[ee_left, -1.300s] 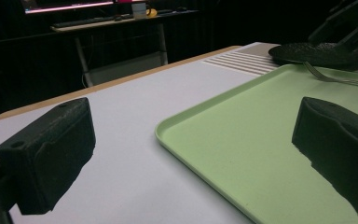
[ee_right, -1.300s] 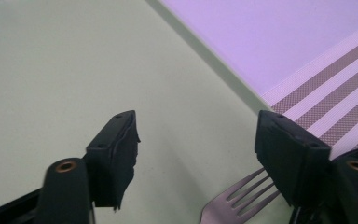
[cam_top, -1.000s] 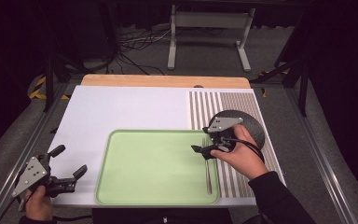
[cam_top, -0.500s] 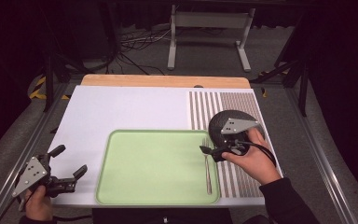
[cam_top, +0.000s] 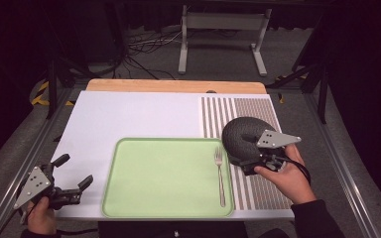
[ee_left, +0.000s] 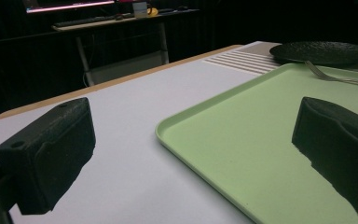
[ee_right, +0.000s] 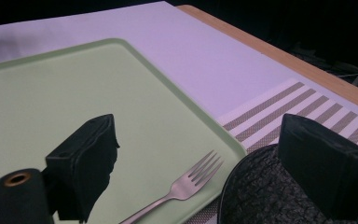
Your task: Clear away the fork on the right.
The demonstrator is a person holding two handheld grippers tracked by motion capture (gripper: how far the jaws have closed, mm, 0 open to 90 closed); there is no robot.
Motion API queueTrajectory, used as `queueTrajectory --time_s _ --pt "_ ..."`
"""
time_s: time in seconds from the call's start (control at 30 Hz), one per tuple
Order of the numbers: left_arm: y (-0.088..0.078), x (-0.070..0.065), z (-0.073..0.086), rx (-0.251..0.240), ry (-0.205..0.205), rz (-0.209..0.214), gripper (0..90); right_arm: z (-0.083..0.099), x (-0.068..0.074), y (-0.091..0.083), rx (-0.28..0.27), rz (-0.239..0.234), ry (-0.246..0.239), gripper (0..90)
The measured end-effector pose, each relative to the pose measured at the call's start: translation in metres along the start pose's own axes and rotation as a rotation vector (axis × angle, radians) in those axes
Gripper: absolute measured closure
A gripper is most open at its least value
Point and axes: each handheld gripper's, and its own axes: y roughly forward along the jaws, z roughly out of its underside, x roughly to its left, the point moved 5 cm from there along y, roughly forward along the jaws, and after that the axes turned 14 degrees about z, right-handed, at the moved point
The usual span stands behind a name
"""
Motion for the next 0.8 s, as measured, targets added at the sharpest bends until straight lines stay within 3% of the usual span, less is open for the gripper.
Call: queueTrajectory --time_s 0.27,0.57,0.8 --pt "0.0 0.0 0.0 -0.001 0.0 0.002 0.0 0.015 -0.01 -0.01 -0.037 0.018 0.038 11.9" --pt "0.0 0.0 0.0 -0.001 0.0 0.001 0.0 0.038 -0.02 -0.018 -0.108 0.042 0.118 11.9" --pt "0.0 -0.001 0.0 -0.004 -0.001 0.0 0.0 0.06 -0.024 -0.022 -0.125 0.056 0.169 11.8"
